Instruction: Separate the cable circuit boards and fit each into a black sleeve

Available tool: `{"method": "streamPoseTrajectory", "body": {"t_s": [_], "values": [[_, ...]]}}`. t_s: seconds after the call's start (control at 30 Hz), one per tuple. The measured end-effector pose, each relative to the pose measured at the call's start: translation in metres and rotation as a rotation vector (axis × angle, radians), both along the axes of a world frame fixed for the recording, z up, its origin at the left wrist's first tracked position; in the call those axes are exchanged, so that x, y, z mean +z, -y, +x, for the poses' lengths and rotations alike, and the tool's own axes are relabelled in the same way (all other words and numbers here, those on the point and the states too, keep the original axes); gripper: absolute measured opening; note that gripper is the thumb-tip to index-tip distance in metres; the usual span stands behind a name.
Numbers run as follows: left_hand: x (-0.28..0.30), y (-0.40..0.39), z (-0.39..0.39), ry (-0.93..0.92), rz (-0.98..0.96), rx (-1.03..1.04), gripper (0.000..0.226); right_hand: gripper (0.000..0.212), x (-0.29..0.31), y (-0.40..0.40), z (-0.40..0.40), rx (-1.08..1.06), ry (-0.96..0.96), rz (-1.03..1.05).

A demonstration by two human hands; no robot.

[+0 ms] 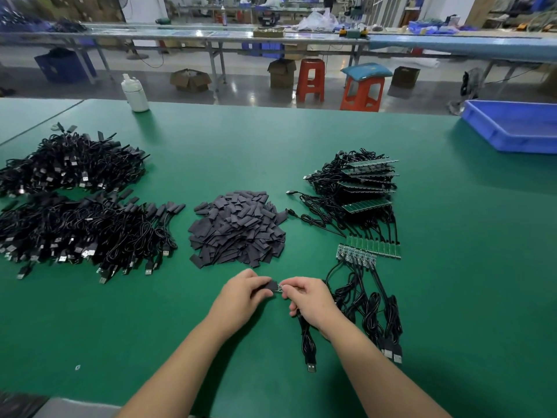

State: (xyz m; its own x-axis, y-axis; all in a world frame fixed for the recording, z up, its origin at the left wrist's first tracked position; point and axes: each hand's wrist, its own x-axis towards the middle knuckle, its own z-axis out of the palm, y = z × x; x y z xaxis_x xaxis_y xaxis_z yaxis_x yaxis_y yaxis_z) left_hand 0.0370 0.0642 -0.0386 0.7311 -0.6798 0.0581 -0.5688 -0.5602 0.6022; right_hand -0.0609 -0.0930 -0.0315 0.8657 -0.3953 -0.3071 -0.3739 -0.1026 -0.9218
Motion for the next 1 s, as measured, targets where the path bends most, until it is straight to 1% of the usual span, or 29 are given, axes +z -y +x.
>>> {"method": "streamPoseTrajectory", "body": {"t_s": [0.13, 0.33, 0.63, 0.8, 0.9, 1.0], "values": [[0.004, -0.008, 0.004, 0.045, -0.061, -0.014, 0.025, 0.021, 0.0, 0.0, 0.0, -0.01, 0.003, -0.003], [0.004, -0.016, 0.003, 0.05, -0.072, -0.021, 0.019, 0.022, 0.002, 0.0, -0.001, -0.008, 0.013, -0.032], [0.002, -0.011, -0.002, 0.07, -0.093, 0.02, 0.025, 0.021, -0.001, 0.002, -0.001, 0.011, -0.002, -0.028], [0.003, -0.012, 0.0, 0.076, -0.076, -0.005, 0.026, 0.02, -0.003, 0.003, -0.001, 0.014, -0.009, -0.032], [0.005, -0.011, 0.001, 0.071, -0.088, 0.025, 0.028, 0.018, -0.003, 0.002, -0.001, 0.025, -0.002, -0.037], [0.005, -0.011, 0.001, 0.08, -0.069, -0.016, 0.026, 0.016, -0.004, 0.003, -0.001, 0.027, 0.003, -0.033]]}}
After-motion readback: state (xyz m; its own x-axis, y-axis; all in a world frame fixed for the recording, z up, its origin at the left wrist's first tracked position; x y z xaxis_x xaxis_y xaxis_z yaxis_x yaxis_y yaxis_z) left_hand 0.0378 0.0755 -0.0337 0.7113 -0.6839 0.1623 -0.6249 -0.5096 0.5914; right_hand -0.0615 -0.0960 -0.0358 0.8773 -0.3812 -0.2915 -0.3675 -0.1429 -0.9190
